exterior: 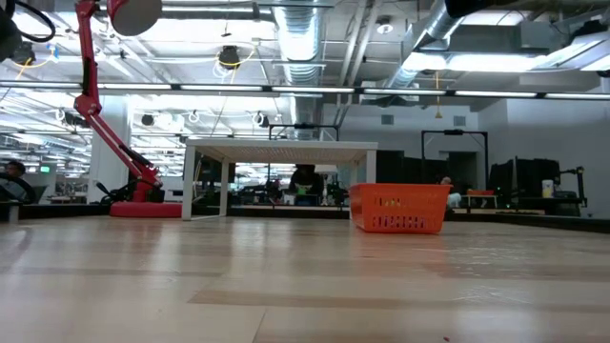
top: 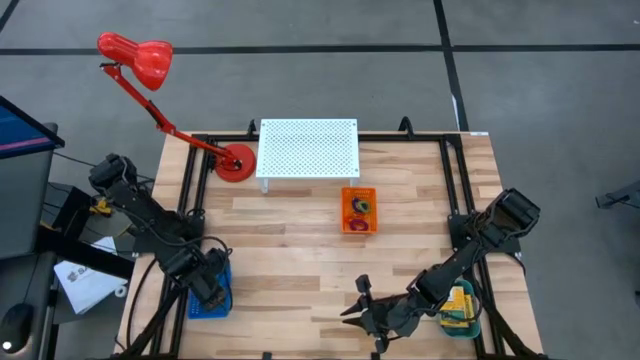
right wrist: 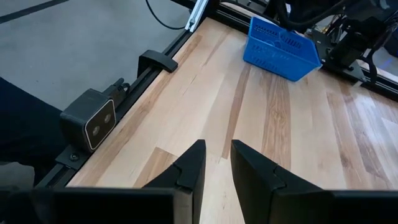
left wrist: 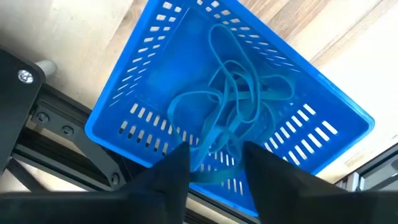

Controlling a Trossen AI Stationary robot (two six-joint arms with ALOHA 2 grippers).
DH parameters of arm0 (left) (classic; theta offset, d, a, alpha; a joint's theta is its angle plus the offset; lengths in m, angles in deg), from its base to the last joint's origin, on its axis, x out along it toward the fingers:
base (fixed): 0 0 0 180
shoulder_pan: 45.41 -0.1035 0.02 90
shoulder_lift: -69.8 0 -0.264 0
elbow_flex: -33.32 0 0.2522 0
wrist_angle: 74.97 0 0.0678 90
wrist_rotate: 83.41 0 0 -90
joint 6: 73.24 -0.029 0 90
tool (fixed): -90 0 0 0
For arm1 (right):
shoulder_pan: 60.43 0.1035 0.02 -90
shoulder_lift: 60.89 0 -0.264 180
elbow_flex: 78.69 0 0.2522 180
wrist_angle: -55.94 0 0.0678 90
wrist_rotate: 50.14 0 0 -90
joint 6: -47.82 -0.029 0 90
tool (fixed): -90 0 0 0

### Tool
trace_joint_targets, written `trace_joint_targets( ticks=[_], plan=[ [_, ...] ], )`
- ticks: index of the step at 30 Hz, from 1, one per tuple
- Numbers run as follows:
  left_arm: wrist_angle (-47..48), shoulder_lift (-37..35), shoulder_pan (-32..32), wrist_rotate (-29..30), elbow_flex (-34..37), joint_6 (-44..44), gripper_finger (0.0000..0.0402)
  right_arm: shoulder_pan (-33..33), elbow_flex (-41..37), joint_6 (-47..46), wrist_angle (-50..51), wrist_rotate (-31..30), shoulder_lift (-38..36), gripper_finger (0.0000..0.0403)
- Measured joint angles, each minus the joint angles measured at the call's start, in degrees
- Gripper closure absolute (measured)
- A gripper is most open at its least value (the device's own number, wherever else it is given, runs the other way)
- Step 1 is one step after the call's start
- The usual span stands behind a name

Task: Pick & Place Office Desk Supplies
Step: Put the blue rubber band into the blue bin, then return to Home Position

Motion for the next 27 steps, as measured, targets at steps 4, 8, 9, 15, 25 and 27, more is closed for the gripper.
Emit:
trace_joint_targets(
  ticks=[4,8,9,15,25,27],
  plan=[
    [-0.08,0.0,0.0,0.01,0.01,0.0,0.0229,0.0,0.0,-0.09,0.42,0.0,0.0,0.033],
    [-0.1,0.0,0.0,-0.01,0.01,0.0,0.0202,0.0,0.0,-0.09,0.42,0.0,0.0,0.033],
    [-0.1,0.0,0.0,0.01,0.01,-0.03,0.0197,0.0,0.0,-0.09,0.42,0.0,0.0,0.033],
    [-0.92,-0.29,0.06,0.56,-0.01,-0.15,0.0173,0.0,0.0,-0.15,0.54,-0.01,0.0,0.033],
    [-7.71,-7.12,4.65,7.55,-0.04,0.28,0.0174,0.0,0.0,-0.54,1.03,-0.02,0.0,0.033],
    [-8.03,-9.39,6.88,12.23,-0.04,0.37,0.0178,0.04,0.0,-0.96,1.47,-0.12,0.0,0.033]
  ],
)
